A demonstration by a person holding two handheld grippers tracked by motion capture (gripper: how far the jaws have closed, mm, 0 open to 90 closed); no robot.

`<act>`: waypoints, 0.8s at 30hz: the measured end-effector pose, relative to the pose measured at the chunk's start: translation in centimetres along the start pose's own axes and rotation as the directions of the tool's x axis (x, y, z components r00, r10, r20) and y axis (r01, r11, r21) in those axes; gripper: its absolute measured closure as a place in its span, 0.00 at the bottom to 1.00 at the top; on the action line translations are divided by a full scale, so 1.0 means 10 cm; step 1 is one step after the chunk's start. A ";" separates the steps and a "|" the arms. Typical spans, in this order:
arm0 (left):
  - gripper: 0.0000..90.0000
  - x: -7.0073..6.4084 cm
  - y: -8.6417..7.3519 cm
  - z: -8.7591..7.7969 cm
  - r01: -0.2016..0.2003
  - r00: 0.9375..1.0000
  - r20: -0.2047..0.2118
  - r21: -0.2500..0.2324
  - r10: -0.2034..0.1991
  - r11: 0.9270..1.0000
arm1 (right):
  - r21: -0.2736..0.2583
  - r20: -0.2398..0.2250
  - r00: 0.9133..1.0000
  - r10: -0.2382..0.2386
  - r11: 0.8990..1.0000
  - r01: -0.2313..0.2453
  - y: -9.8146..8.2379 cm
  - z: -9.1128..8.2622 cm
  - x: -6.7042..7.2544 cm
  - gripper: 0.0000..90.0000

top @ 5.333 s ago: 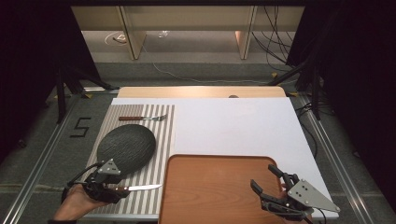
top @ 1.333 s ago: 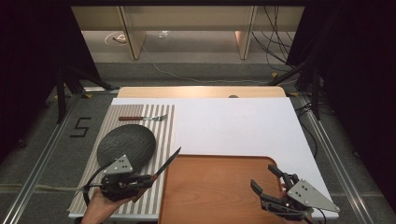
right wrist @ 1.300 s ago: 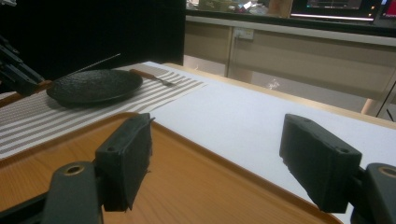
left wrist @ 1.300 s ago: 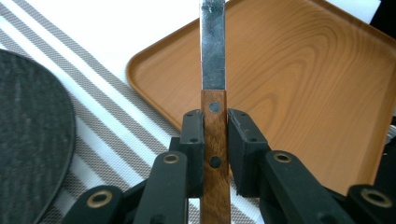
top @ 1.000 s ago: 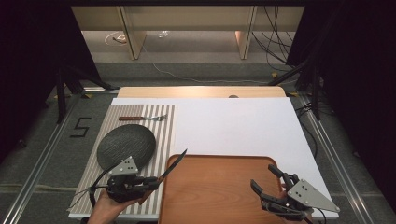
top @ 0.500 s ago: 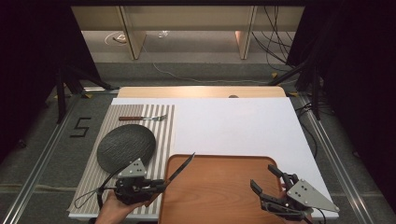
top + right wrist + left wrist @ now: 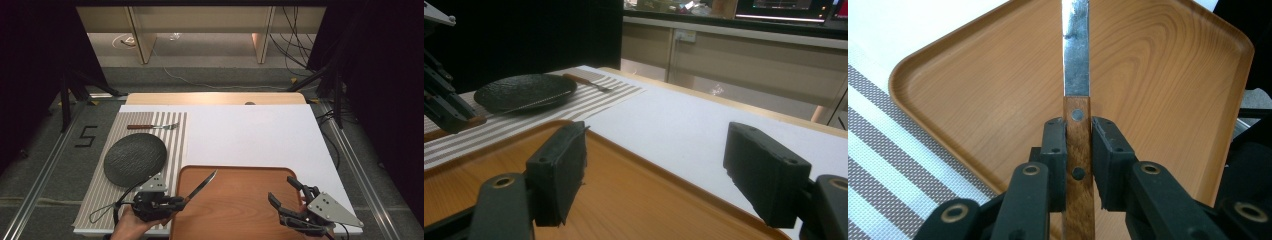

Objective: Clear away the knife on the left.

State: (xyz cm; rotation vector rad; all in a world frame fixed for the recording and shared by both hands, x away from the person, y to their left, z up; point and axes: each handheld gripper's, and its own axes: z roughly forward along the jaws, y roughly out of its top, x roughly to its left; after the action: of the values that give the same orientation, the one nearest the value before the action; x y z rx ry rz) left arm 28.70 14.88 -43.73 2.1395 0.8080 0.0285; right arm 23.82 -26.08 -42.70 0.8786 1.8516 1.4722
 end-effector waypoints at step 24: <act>0.85 -0.31 0.03 0.43 -0.063 0.998 0.025 0.169 0.060 0.984 | -0.001 0.000 1.000 0.001 1.000 -0.001 0.00 0.00 0.00 0.29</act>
State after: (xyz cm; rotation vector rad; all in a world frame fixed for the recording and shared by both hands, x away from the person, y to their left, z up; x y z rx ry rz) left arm 27.62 10.04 -45.60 2.3218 0.7559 -0.0305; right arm 23.80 -26.11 -42.68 0.8790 1.8508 1.4729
